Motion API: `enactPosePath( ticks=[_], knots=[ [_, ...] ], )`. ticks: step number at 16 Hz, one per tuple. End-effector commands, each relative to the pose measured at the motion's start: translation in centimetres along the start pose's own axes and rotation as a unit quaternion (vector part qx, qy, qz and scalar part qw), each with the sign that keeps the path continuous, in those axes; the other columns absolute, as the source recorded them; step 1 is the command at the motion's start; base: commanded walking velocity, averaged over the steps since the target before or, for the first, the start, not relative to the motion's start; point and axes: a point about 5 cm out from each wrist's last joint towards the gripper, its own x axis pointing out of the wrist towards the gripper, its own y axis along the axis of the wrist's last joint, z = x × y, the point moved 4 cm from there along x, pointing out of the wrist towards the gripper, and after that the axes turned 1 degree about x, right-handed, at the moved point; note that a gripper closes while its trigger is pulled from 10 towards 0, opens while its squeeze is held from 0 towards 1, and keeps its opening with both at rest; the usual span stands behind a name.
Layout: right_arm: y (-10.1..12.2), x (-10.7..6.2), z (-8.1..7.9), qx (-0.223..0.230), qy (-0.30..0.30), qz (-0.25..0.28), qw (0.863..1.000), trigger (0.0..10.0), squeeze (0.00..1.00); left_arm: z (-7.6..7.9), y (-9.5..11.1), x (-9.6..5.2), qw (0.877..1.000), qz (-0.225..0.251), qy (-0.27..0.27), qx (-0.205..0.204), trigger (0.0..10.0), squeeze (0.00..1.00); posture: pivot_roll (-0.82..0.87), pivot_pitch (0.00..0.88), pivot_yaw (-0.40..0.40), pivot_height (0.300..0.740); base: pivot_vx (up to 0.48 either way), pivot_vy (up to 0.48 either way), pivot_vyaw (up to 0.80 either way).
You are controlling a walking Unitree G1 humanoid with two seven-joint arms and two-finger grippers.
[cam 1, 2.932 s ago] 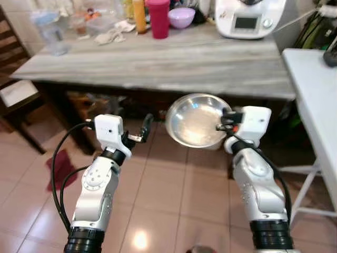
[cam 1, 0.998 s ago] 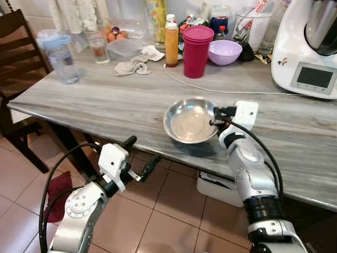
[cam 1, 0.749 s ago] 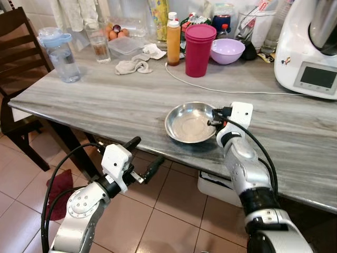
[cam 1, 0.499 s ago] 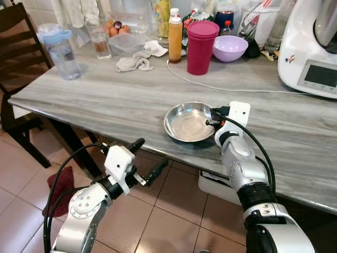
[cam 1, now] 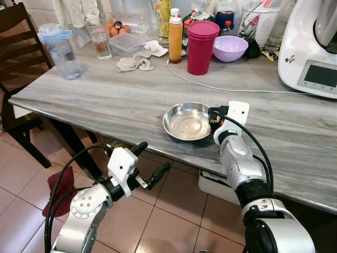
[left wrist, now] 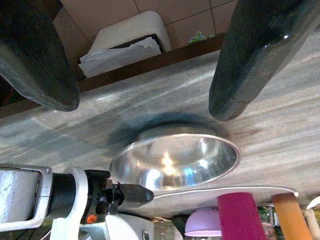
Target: Setting the table
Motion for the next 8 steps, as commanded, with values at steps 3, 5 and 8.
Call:
enactPosePath(
  ticks=[3,5,8],
  knots=[
    [1.1,0.2,0.3,-0.003,-0.006,0.020,1.000,10.0,1.00,-0.1,0.4,0.1,1.000,0.005,0.003,0.012,10.0,0.00,-0.15,0.112,0.028,0.740,0.000,0.000,0.00],
    [1.8,0.0,0.9,-0.023,-0.010,0.039,0.999,10.0,1.00,-0.6,0.5,0.4,1.000,0.009,0.015,0.012,10.0,0.00,-0.15,0.111,0.029,0.740,0.000,0.000,0.00],
    [2.3,-0.9,1.9,-0.050,-0.017,0.066,0.996,10.0,1.00,-2.0,0.7,0.6,0.997,0.018,0.071,0.002,10.0,0.00,-0.16,0.104,0.028,0.740,0.000,0.000,0.00]
  ],
)
